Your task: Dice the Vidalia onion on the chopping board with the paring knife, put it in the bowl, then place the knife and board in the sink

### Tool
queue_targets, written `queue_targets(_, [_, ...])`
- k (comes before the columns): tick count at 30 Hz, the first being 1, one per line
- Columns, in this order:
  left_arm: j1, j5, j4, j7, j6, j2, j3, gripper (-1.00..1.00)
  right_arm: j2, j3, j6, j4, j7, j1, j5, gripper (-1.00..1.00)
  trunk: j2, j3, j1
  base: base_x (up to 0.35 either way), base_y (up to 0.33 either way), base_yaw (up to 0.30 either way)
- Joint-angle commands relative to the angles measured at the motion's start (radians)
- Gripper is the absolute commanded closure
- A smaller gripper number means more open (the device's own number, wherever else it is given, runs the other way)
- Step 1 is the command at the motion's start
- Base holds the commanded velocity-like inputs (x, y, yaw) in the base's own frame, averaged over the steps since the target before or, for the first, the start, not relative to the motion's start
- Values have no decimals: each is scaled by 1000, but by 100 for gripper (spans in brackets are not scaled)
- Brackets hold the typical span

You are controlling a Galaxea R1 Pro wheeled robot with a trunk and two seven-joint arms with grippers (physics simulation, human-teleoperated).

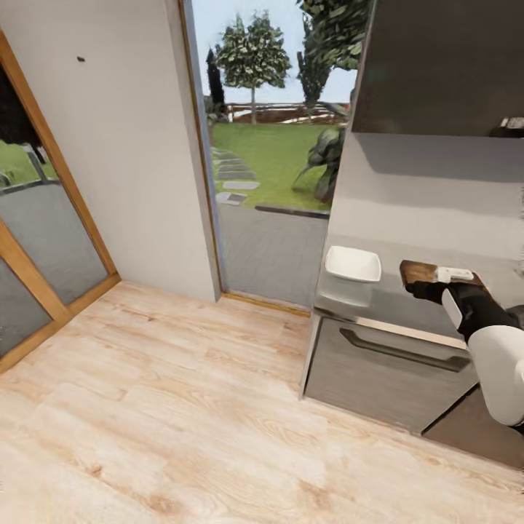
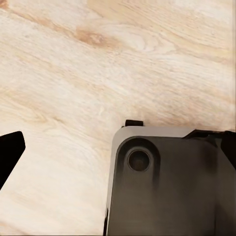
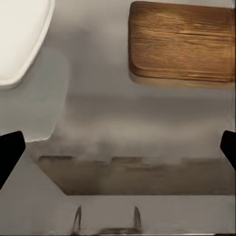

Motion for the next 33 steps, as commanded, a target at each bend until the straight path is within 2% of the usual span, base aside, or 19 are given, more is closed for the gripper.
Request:
queue_targets(1, [0, 5, -2, 0, -1, 0, 0, -100, -1, -8, 5, -1, 9, -1, 11, -100, -2, -1, 0, -308, -132, 0])
queue_targets(20, [0, 6, -1, 0, -1, 0, 0, -100, -4, -8, 5, 0, 9, -1, 12, -100, -2, -1, 0, -328, -26, 0])
queue_targets(33, [0, 7, -1, 0, -1, 0, 0, -100, -3, -8, 5, 0, 9, -1, 12, -100, -2, -1, 0, -325, 112, 0])
